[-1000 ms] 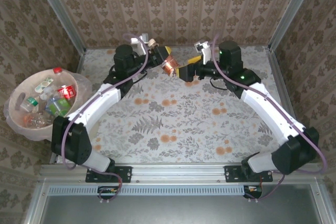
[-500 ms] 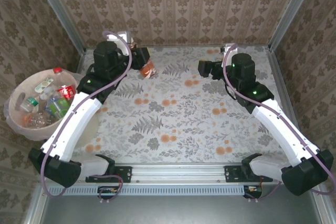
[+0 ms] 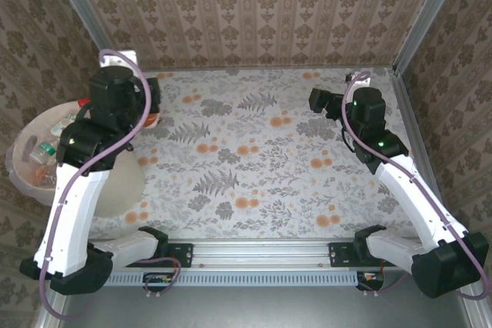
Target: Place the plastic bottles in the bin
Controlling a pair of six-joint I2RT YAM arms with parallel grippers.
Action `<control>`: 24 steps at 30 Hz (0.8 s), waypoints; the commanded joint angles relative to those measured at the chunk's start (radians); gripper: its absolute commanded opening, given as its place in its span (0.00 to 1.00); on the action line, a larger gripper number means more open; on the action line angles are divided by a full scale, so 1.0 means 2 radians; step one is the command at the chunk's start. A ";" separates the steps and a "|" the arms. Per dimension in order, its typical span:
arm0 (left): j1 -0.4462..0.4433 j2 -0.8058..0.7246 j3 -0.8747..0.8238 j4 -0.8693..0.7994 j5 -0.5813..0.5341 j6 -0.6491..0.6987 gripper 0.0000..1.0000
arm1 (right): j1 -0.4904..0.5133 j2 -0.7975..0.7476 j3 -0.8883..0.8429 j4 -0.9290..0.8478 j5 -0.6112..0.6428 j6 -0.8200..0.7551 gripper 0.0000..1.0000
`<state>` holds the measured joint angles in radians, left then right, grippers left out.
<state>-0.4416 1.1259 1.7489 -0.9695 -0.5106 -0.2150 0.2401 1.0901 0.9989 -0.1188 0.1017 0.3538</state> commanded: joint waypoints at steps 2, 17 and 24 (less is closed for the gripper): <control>0.035 0.015 0.053 -0.141 -0.145 0.012 0.49 | -0.011 0.003 -0.007 0.022 0.001 0.018 1.00; 0.257 0.073 0.064 -0.255 -0.161 -0.010 0.47 | -0.016 0.077 0.032 -0.003 -0.022 0.018 1.00; 0.346 0.066 0.035 -0.194 -0.047 0.009 0.50 | -0.016 0.077 0.032 -0.008 -0.023 0.029 1.00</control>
<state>0.2363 1.2648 1.8488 -1.3941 -0.7017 -0.2150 0.2119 1.2438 1.0294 -0.1158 0.0708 0.3843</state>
